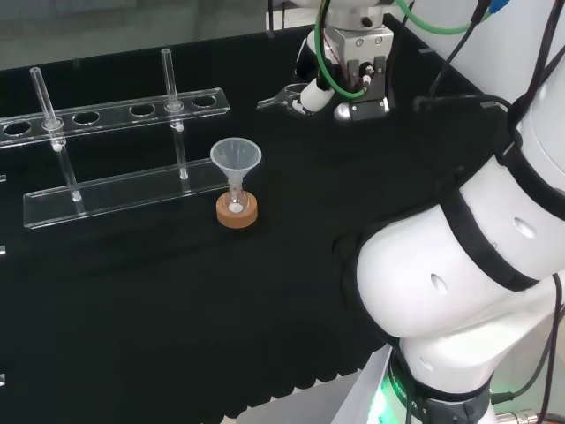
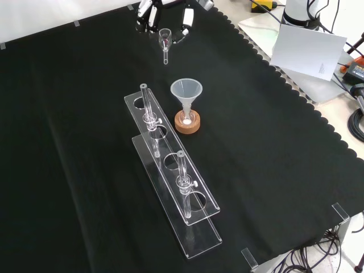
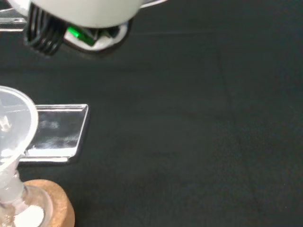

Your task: Put the weighing funnel back on the table.

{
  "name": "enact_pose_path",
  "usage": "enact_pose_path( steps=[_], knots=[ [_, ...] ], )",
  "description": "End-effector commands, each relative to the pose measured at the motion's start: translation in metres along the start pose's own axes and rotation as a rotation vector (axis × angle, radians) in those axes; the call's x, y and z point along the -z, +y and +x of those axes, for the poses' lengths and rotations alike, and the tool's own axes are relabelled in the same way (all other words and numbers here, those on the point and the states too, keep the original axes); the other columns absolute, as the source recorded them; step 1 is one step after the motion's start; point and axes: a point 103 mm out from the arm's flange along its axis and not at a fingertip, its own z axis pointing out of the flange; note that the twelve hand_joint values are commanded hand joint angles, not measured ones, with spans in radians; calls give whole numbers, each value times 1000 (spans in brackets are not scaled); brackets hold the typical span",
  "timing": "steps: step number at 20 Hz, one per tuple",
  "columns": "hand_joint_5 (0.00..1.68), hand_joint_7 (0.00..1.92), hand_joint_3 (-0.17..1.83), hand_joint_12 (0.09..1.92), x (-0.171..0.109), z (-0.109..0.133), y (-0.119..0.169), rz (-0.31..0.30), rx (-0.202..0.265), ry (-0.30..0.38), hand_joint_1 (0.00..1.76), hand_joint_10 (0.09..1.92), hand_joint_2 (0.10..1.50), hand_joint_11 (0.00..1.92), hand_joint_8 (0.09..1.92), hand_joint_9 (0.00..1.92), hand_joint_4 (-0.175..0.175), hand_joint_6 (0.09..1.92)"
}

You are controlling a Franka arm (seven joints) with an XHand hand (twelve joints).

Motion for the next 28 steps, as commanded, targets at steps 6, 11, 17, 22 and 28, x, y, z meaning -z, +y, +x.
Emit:
enact_pose_path(
  steps=[6, 11, 17, 22, 28],
  knots=[
    [1417, 531, 658, 1108, -23, -29, 35, -8, -36, 70, 1148, 380, 606, 752, 663, 912, 175, 405],
    [1416, 531, 658, 1107, -38, -40, 54, 7, -41, 94, 1148, 381, 606, 753, 664, 913, 175, 405],
    [1416, 532, 658, 1107, -62, -53, 71, 21, -44, 121, 1148, 381, 606, 753, 664, 913, 175, 406],
    [1416, 532, 658, 1107, -83, -62, 82, 37, -46, 143, 1148, 382, 606, 753, 664, 914, 175, 406],
    [1415, 532, 658, 1106, -110, -68, 91, 60, -56, 172, 1148, 382, 606, 753, 665, 914, 175, 407]
  ],
)
